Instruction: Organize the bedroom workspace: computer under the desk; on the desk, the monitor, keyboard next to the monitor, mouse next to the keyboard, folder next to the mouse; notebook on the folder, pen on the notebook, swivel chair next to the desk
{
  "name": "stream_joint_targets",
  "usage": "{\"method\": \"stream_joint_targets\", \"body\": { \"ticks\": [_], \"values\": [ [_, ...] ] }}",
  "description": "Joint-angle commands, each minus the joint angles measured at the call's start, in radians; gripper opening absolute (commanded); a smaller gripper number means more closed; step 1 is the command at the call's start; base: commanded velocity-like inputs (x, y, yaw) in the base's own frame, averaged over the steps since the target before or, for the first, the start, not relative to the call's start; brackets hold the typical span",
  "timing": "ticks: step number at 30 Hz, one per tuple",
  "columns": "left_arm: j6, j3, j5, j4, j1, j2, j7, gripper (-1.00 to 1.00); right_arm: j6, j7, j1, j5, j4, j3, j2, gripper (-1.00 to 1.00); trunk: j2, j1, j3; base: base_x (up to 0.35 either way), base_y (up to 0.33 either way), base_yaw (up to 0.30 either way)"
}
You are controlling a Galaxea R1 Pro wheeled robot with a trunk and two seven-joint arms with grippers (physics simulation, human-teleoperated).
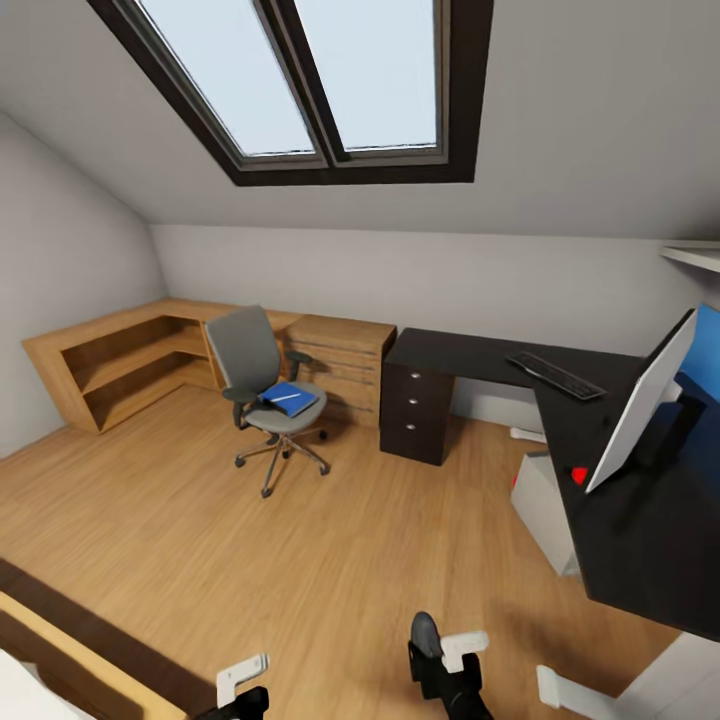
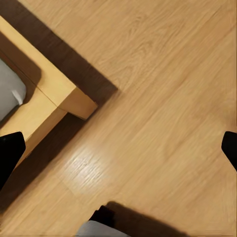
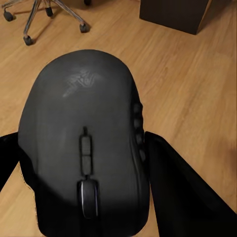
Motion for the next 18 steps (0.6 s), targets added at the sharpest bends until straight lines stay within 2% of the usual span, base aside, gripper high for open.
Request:
{"method": "stream_joint_targets", "body": {
  "ticks": [1, 2, 3, 6, 18],
  "values": [
    [-0.003, -0.009, 0.01, 0.006, -0.001, 0.0, 0.008, 1.0, -0.017, -0.005, -0.001, -0.007, 0.008, 0.008, -0.001, -1.0, 0.006, -0.003, 0.001, 0.288, 0.0, 0.0],
    [-0.004, -0.009, 0.009, 0.008, -0.001, 0.0, 0.008, 1.0, -0.022, -0.005, -0.001, -0.008, 0.011, 0.007, -0.001, -1.0, 0.013, -0.007, 0.005, 0.294, 0.0, 0.0],
    [-0.012, -0.01, 0.009, 0.016, -0.001, 0.002, 0.008, 1.0, -0.048, -0.005, -0.001, -0.019, 0.019, -0.023, -0.002, -1.0, 0.02, -0.011, 0.007, 0.314, 0.0, 0.0],
    [-0.014, -0.01, 0.009, 0.017, -0.001, 0.001, 0.008, 1.0, -0.052, -0.005, -0.001, -0.027, 0.02, -0.037, -0.002, -1.0, 0.041, -0.022, 0.016, 0.316, 0.0, 0.0],
    [-0.016, -0.012, 0.009, 0.032, -0.001, -0.001, 0.008, 1.0, -0.056, -0.004, -0.002, -0.032, 0.069, -0.051, -0.002, -1.0, 0.125, -0.068, 0.052, 0.318, 0.0, 0.0]
  ]
}}
